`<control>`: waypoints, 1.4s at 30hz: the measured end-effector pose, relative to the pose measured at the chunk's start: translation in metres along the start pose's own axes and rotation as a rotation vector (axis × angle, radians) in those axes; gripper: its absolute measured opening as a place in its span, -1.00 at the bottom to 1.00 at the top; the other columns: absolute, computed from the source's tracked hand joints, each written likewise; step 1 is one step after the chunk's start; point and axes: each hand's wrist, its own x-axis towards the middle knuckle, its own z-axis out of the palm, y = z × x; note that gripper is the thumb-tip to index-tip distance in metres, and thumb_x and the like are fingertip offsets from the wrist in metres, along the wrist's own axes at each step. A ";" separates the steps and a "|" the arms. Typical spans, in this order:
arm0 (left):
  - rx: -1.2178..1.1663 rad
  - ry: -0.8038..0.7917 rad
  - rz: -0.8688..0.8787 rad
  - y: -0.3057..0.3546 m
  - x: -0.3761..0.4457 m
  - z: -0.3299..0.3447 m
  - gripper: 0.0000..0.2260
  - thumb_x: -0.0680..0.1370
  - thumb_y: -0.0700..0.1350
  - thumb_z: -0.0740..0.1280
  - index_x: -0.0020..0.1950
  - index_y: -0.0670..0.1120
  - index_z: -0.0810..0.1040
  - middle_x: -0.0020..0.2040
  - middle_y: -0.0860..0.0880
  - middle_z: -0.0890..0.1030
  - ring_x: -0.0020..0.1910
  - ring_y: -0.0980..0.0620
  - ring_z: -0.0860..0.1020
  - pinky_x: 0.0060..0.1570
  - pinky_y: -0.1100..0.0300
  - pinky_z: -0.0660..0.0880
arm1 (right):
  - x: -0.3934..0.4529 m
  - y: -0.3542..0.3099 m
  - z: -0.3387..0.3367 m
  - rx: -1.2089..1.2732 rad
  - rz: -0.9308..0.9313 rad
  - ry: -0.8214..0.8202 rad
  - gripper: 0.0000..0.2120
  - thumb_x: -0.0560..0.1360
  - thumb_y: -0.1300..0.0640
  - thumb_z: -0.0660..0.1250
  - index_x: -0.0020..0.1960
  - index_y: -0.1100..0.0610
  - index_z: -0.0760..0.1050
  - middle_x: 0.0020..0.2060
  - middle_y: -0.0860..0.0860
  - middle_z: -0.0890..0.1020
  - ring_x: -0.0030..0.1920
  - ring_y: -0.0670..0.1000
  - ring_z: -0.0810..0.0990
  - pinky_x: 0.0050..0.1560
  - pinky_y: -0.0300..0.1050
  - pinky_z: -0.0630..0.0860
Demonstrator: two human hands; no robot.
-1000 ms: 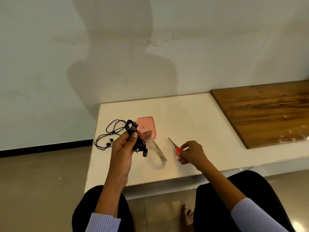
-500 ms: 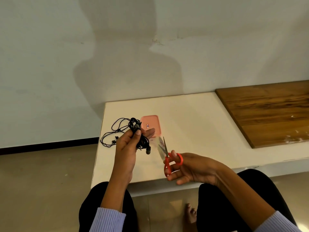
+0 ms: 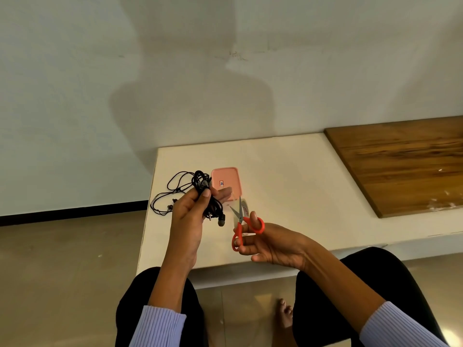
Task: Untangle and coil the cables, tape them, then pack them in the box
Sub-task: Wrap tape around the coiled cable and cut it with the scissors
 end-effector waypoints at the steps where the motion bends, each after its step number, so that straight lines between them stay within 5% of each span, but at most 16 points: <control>1: -0.005 -0.001 0.001 0.000 0.000 0.000 -0.81 0.61 -0.19 0.16 -0.08 -0.13 0.55 -0.02 -0.17 0.69 0.12 -0.11 0.61 0.34 -0.12 0.33 | 0.001 0.001 -0.001 0.000 -0.002 -0.002 -0.33 0.16 -0.22 0.54 0.05 0.19 0.43 -0.15 0.11 0.62 -0.21 -0.03 0.67 -0.36 -0.21 0.62; 7: 0.009 -0.012 0.007 0.000 0.000 0.000 -0.83 0.61 -0.21 0.14 -0.03 -0.21 0.50 -0.02 -0.17 0.69 0.09 -0.11 0.63 0.27 -0.02 0.41 | 0.007 0.001 -0.002 -0.013 -0.031 0.051 -0.34 0.18 -0.22 0.52 0.05 0.20 0.42 -0.20 0.10 0.62 -0.28 -0.05 0.65 -0.36 -0.22 0.62; 15: 0.001 -0.024 0.018 0.002 -0.001 0.000 -0.82 0.62 -0.21 0.13 -0.08 -0.13 0.51 -0.01 -0.20 0.68 0.08 -0.11 0.63 -0.06 0.31 0.52 | 0.006 -0.001 0.001 -0.072 -0.090 0.194 -0.58 0.43 -0.12 0.24 0.06 0.21 0.43 -0.30 0.03 0.59 -0.42 -0.12 0.54 -0.36 -0.27 0.59; 22: 0.008 -0.003 0.004 0.001 0.001 -0.001 -0.80 0.62 -0.19 0.13 -0.09 -0.11 0.53 0.00 -0.20 0.68 0.12 -0.12 0.62 0.25 0.00 0.40 | 0.007 0.000 -0.001 -0.081 -0.162 0.300 -0.67 0.37 -0.01 0.35 -0.03 0.23 0.47 -0.32 0.02 0.54 -0.52 -0.15 0.40 -0.36 -0.26 0.59; 27: -0.007 0.033 -0.002 -0.001 0.003 -0.003 -0.83 0.62 -0.20 0.14 -0.07 -0.19 0.49 -0.01 -0.20 0.68 0.10 -0.14 0.62 0.18 0.00 0.46 | 0.006 0.002 0.000 -0.154 -0.184 0.410 -0.72 0.43 -0.01 0.35 -0.05 0.21 0.51 -0.32 0.03 0.56 -0.47 -0.13 0.44 -0.38 -0.24 0.56; 35: -0.042 0.089 -0.016 0.000 0.005 -0.006 -0.82 0.62 -0.22 0.13 -0.08 -0.21 0.49 0.01 -0.23 0.67 0.07 -0.14 0.63 0.26 -0.14 0.40 | 0.011 0.005 -0.012 -0.373 -0.372 0.830 -0.67 0.45 -0.02 0.40 0.07 0.18 0.49 -0.26 0.04 0.70 -0.42 -0.06 0.55 -0.37 -0.20 0.54; 42: -0.042 0.096 -0.019 -0.001 0.006 -0.007 -0.83 0.62 -0.22 0.14 -0.01 -0.30 0.46 0.00 -0.23 0.67 0.07 -0.14 0.63 0.28 -0.10 0.40 | 0.021 0.001 -0.028 -0.313 -0.429 0.983 -0.72 0.48 -0.02 0.36 0.08 0.14 0.46 -0.22 0.00 0.71 -0.34 -0.08 0.63 -0.39 -0.22 0.53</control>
